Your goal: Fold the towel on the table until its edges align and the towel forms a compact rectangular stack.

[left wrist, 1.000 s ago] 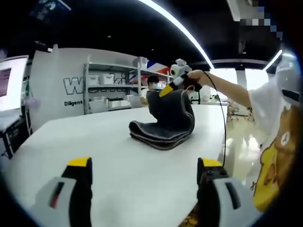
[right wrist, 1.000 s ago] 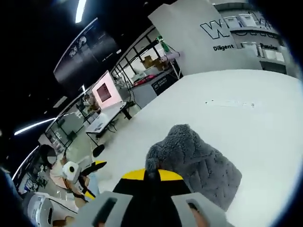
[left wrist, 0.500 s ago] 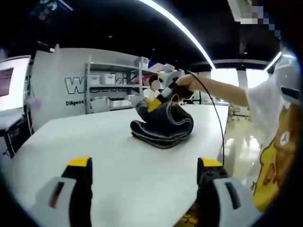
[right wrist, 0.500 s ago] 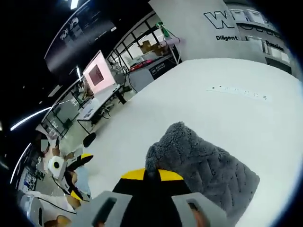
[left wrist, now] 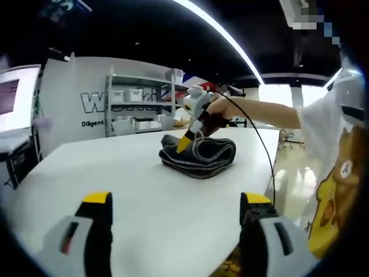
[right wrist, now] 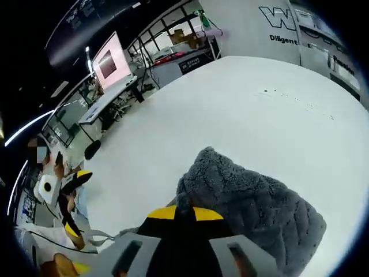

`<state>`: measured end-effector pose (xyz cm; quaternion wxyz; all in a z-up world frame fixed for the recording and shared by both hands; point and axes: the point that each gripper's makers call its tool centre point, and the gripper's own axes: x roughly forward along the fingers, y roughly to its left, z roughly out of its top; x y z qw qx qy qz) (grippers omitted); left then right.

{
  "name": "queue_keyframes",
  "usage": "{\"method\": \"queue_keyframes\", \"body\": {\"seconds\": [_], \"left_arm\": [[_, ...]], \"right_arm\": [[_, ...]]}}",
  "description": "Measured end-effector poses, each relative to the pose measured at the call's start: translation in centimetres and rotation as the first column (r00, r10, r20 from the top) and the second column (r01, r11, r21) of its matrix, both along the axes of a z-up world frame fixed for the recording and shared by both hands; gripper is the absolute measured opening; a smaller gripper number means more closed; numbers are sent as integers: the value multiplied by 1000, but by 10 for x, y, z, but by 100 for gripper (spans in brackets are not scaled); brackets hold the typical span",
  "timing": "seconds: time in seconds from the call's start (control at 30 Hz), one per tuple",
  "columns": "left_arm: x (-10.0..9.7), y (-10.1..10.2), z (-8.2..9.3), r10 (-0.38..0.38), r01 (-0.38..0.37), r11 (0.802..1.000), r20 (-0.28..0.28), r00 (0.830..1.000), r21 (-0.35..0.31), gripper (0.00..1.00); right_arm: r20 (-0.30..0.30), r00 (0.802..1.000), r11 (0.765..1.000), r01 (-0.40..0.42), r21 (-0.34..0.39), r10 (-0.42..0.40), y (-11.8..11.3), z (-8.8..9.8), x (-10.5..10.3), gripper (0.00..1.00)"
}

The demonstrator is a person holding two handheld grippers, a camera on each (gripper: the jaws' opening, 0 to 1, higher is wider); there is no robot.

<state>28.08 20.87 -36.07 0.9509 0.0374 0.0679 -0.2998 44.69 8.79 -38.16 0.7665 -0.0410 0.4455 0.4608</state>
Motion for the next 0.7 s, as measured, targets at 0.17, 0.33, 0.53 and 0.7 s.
{"method": "queue_keyframes", "body": {"seconds": [0.17, 0.33, 0.53, 0.7], "left_arm": [[2, -2, -2, -5, 5, 1000, -4, 1000, -2, 96], [2, -3, -4, -7, 7, 1000, -9, 1000, -2, 96], [3, -3, -6, -5, 4, 1000, -13, 1000, -3, 96], [1, -5, -5, -6, 6, 1000, -13, 1000, -2, 96]], "right_arm": [[-2, 1000, 1000, -8, -17, 8, 2, -5, 0, 8], [1, 1000, 1000, -16, -22, 16, 3, -6, -2, 8], [4, 1000, 1000, -18, -16, 18, 3, -5, -4, 9], [-11, 999, 999, -46, 26, 46, 4, 1, -9, 16]]}}
